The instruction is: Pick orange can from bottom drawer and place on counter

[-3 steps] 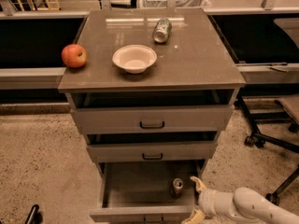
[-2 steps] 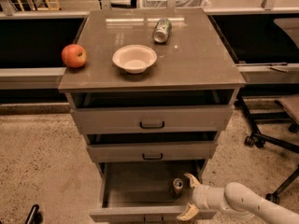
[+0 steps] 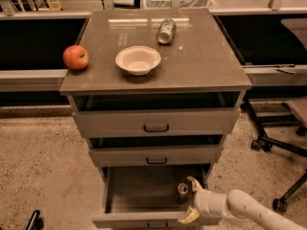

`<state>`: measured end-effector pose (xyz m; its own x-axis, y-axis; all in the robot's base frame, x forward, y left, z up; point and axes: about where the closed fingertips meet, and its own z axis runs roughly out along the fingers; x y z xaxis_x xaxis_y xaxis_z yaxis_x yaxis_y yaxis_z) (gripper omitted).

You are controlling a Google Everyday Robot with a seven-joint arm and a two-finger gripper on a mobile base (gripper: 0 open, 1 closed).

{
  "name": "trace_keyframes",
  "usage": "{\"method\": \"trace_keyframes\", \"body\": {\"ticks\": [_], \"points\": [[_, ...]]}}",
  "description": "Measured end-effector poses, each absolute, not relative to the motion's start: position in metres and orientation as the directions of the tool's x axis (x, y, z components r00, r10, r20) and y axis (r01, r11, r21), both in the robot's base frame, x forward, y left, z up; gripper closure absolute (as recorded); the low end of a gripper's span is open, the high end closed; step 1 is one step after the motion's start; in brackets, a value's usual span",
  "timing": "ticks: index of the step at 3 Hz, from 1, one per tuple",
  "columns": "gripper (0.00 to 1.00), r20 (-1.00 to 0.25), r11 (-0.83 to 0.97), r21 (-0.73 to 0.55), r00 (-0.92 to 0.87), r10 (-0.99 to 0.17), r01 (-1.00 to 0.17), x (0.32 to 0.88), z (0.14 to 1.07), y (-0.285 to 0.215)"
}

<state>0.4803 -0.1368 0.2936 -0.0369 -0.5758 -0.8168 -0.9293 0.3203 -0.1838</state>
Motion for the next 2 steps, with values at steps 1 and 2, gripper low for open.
{"method": "trace_keyframes", "body": {"ticks": [1, 2], "points": [[0.0, -0.837, 0.357, -0.215, -0.017, -0.547, -0.909, 0.495, 0.27, -0.126], [0.0, -0.847, 0.377, -0.224, -0.011, -0.531, -0.899, 0.504, 0.259, -0.123]]}}
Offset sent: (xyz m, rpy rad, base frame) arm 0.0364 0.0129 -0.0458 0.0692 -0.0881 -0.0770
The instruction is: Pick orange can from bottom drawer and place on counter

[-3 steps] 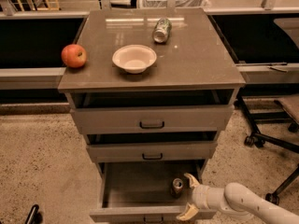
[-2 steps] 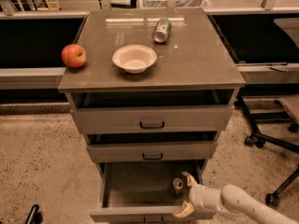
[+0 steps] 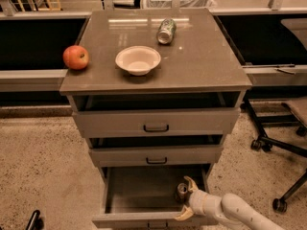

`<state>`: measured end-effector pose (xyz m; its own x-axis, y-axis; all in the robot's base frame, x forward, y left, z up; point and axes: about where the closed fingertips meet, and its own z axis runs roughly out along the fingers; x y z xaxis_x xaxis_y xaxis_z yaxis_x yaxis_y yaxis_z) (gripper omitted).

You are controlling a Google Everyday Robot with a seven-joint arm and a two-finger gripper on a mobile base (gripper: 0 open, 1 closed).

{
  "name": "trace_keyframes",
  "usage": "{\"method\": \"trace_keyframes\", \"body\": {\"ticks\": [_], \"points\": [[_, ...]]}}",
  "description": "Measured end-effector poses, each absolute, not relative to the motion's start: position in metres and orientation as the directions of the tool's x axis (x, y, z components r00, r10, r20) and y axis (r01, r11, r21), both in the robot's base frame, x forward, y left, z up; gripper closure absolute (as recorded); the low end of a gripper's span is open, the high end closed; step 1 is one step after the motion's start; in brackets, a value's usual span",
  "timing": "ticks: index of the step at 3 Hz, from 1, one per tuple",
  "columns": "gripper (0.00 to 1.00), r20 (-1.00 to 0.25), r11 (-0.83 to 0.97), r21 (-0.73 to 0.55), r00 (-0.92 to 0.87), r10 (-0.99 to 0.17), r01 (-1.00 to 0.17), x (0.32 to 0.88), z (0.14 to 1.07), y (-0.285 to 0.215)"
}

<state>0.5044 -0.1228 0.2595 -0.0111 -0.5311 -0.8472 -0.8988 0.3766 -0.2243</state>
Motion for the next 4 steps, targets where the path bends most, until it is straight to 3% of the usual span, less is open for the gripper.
{"method": "trace_keyframes", "body": {"ticks": [1, 4], "points": [[0.17, -0.85, 0.388, -0.196, -0.042, -0.525, -0.901, 0.52, 0.255, -0.131], [0.24, -0.889, 0.407, 0.014, -0.198, -0.413, -0.913, 0.55, 0.199, -0.15]]}}
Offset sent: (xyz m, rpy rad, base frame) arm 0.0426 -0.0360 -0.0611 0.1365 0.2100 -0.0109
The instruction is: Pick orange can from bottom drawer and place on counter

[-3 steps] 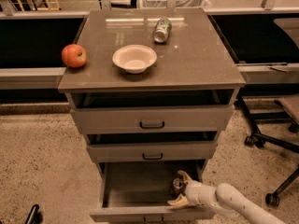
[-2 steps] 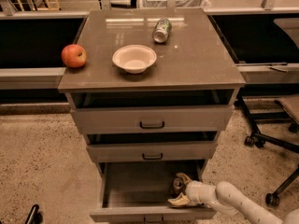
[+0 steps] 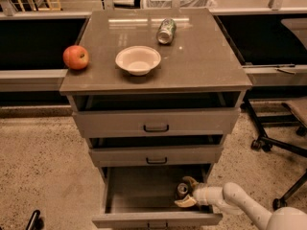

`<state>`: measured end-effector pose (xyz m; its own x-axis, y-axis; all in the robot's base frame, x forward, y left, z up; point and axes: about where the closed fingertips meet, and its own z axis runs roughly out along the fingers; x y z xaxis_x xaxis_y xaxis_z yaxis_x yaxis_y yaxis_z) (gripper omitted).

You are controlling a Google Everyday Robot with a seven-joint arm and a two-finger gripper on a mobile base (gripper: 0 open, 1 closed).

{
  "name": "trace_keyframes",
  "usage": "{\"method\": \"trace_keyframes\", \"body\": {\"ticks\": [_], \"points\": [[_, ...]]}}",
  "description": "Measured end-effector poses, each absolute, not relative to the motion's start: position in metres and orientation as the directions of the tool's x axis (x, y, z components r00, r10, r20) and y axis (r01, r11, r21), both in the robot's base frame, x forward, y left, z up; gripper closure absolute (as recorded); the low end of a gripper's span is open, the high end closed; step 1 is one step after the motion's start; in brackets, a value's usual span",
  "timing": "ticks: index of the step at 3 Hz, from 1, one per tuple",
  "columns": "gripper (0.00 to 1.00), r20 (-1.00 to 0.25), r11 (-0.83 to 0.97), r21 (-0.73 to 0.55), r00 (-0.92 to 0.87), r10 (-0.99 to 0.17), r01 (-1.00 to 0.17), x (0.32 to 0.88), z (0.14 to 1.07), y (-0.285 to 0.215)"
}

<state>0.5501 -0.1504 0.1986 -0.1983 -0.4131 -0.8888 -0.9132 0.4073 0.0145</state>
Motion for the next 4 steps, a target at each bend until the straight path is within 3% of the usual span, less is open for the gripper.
{"method": "trace_keyframes", "body": {"ticks": [1, 3, 4], "points": [[0.42, -0.897, 0.413, 0.033, -0.21, -0.39, -0.91, 0.558, 0.196, -0.151], [0.89, -0.929, 0.421, -0.013, -0.145, -0.341, -0.907, 0.545, 0.22, -0.149], [1.0, -0.949, 0.378, -0.113, -0.012, -0.315, -0.919, 0.517, 0.279, -0.16]]}}
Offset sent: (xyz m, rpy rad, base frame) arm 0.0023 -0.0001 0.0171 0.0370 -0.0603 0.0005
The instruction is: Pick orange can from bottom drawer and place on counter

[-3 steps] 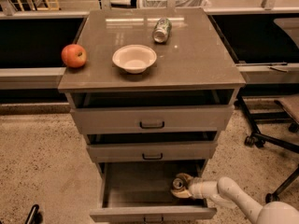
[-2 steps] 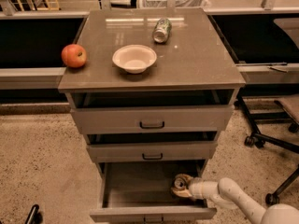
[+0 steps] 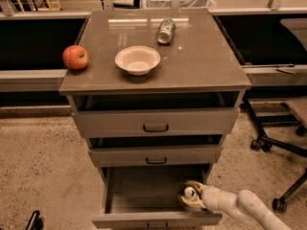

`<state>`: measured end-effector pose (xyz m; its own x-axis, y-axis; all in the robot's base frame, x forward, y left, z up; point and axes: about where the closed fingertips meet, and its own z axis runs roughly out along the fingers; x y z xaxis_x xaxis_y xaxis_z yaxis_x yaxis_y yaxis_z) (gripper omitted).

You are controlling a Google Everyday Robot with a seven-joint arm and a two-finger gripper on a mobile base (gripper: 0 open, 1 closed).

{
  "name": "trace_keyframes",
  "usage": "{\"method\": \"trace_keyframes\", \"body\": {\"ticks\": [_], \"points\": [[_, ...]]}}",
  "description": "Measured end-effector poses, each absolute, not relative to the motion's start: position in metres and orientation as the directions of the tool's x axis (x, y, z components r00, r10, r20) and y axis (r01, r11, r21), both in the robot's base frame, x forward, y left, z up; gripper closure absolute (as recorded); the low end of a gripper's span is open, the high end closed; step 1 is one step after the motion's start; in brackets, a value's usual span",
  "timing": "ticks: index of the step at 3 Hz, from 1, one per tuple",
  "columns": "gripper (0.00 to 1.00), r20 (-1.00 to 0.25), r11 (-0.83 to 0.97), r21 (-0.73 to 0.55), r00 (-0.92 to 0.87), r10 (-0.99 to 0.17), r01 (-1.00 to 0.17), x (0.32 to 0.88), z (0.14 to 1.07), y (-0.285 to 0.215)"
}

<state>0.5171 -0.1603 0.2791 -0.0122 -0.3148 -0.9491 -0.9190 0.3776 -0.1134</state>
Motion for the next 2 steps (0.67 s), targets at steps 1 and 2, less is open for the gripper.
{"method": "trace_keyframes", "body": {"ticks": [1, 2], "points": [[1.0, -0.926, 0.26, -0.258, 0.161, -0.342, -0.931, 0.46, 0.365, -0.184], [1.0, -0.883, 0.1, -0.304, 0.241, -0.402, -0.947, 0.42, 0.426, -0.185]]}}
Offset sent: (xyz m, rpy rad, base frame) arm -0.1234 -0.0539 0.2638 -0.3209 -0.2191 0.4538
